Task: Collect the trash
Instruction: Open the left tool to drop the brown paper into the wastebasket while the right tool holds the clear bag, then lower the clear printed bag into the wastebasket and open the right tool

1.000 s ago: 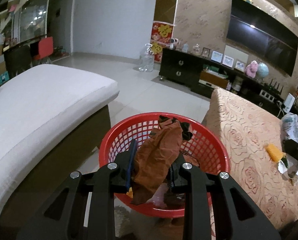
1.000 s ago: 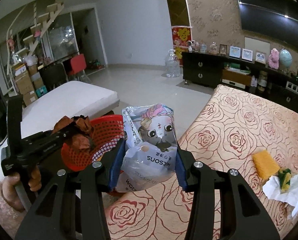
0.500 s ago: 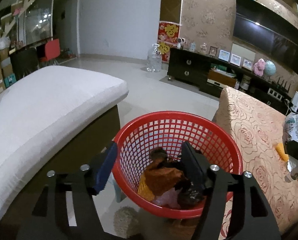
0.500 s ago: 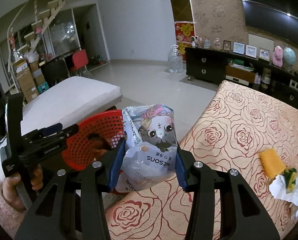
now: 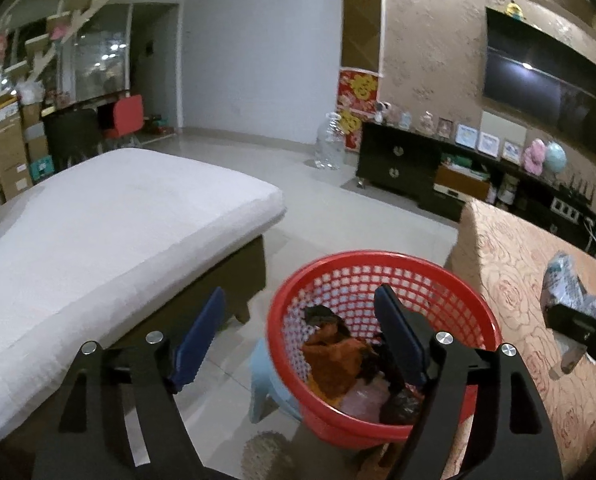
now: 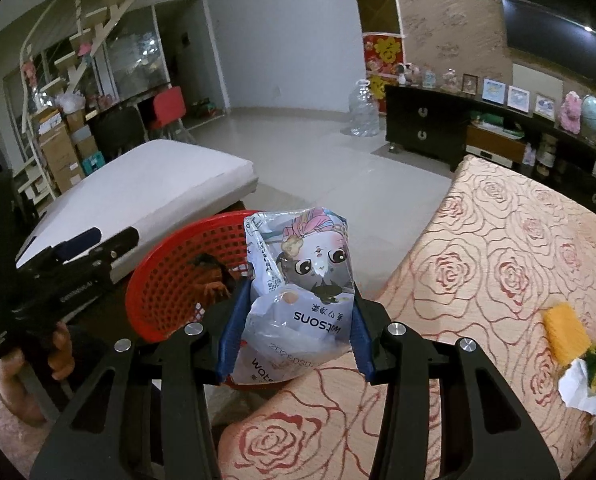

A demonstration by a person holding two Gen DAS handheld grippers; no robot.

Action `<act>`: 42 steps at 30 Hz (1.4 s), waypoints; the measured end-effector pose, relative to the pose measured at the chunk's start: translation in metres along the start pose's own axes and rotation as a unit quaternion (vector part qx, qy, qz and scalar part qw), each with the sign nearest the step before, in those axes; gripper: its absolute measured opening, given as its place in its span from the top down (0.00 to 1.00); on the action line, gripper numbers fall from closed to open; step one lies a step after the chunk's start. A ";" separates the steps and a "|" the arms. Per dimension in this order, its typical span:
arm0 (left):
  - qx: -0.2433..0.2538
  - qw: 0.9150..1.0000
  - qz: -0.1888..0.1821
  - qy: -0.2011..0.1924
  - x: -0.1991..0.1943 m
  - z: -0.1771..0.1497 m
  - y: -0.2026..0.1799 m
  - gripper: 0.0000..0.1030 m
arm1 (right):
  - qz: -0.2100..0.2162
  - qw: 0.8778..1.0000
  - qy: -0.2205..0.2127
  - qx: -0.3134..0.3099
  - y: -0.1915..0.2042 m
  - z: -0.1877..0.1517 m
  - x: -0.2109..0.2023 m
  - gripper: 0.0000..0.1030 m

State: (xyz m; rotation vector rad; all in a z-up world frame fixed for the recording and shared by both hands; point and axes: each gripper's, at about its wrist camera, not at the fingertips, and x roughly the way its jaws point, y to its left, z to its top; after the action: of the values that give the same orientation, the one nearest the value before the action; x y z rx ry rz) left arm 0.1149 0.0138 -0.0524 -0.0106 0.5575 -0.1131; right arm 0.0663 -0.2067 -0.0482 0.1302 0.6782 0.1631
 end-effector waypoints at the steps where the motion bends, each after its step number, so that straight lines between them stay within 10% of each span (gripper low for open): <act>1: -0.007 1.000 0.003 -0.002 0.000 0.001 0.005 0.27 | 0.003 1.000 0.002 -0.002 0.003 0.001 0.002 0.57; 25: -0.061 0.998 0.019 0.002 0.002 0.005 0.034 0.27 | 0.096 0.992 0.064 -0.054 0.065 0.007 0.072 0.56; 42: -0.057 0.998 0.019 0.001 0.002 0.003 0.035 0.27 | 0.108 0.993 0.046 -0.020 0.052 0.007 0.049 0.31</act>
State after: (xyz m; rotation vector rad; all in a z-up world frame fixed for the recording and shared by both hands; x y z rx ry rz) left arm 0.1221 0.0478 -0.0523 -0.1107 0.5648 -0.0446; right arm 0.1025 -0.1471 -0.0639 0.1590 0.7513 0.3926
